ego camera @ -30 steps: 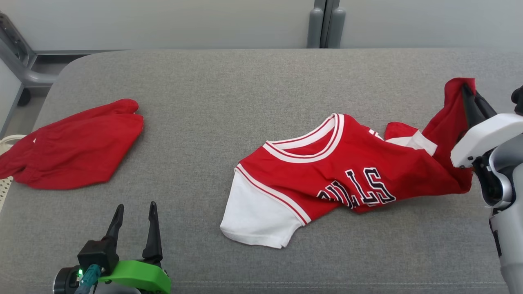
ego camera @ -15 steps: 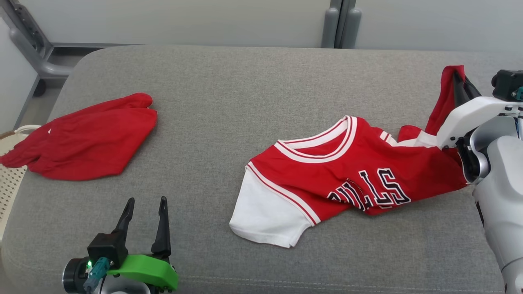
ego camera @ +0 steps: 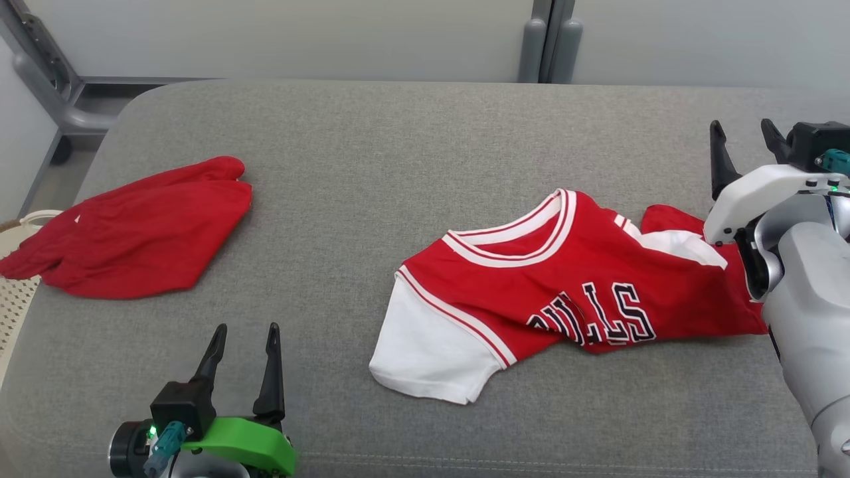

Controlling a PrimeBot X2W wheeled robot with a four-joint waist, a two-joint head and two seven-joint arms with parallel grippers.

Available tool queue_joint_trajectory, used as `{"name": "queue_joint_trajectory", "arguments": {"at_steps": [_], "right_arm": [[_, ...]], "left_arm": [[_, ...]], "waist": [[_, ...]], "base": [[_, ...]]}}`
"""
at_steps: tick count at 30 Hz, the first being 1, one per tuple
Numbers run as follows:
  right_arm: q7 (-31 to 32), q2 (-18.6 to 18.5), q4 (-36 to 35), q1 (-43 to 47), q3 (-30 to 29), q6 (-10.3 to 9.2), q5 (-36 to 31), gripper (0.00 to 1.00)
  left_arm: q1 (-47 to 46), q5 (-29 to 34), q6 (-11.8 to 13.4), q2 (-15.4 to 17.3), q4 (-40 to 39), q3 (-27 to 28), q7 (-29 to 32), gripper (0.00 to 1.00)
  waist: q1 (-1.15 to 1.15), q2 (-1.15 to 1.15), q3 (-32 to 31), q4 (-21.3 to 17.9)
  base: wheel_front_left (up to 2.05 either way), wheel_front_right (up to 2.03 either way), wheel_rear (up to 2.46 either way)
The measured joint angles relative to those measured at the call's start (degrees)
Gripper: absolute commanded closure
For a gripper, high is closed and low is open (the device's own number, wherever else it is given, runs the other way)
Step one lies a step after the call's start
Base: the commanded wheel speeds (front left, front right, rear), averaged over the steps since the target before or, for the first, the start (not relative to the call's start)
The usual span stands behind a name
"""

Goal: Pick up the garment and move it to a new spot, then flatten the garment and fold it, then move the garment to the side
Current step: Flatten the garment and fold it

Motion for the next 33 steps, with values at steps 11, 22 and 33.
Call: {"name": "queue_joint_trajectory", "arguments": {"at_steps": [11, 22, 33], "right_arm": [[-0.5, -1.2, -17.8, 10.6, 3.0, 0.00, 7.1, 0.00], [-0.5, 0.9, -33.2, 25.3, 1.1, 0.00, 6.8, 0.00], [-0.5, 2.9, -39.3, 35.3, -0.3, 0.00, 3.8, 0.00]], "left_arm": [[0.1, 0.5, -0.2, 0.0, -0.5, 0.4, 0.0, 0.00], [0.9, 2.7, 0.1, 0.1, -2.6, 1.5, 0.0, 0.00], [1.9, 3.7, 0.4, 1.2, -3.6, 4.3, 0.0, 0.00]], "waist": [[0.00, 0.00, -0.2, -3.3], [0.00, 0.00, -1.4, -5.1], [0.00, 0.00, -2.5, -6.8]], "base": [[0.00, 0.00, 0.00], [0.00, 0.00, 0.00], [0.00, 0.00, 0.00]]}}
